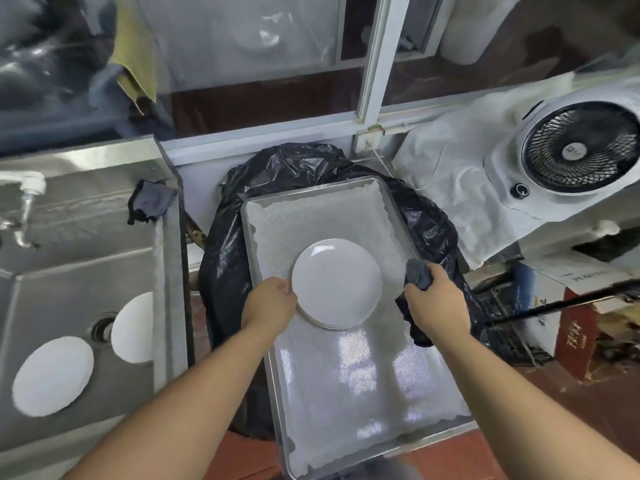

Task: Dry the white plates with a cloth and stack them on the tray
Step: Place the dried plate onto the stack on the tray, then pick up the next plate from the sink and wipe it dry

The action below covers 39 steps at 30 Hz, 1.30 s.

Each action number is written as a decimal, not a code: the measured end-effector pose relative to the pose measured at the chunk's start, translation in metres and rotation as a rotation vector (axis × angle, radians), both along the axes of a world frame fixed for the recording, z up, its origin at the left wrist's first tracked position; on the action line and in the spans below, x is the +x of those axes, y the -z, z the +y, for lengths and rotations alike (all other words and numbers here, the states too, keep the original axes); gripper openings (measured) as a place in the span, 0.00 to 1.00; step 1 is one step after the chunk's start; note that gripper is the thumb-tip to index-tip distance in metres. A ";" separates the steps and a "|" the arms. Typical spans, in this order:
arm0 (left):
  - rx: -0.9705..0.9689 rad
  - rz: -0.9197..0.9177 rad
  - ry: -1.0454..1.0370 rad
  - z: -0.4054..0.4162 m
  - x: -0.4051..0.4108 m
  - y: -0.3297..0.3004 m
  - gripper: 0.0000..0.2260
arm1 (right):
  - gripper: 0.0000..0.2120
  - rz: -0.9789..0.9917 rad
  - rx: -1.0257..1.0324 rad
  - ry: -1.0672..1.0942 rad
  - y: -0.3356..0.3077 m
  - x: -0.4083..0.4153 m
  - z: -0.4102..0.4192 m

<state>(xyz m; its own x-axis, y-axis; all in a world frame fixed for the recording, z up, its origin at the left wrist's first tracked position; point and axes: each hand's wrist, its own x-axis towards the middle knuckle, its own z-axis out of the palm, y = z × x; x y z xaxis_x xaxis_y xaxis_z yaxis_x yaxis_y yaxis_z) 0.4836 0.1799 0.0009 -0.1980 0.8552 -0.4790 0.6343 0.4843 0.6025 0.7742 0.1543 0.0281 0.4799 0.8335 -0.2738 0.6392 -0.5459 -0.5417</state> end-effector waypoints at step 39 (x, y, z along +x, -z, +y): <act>0.000 0.515 -0.249 -0.475 -0.310 -0.119 0.16 | 0.20 -0.220 0.053 -1.459 -0.093 -0.456 -0.247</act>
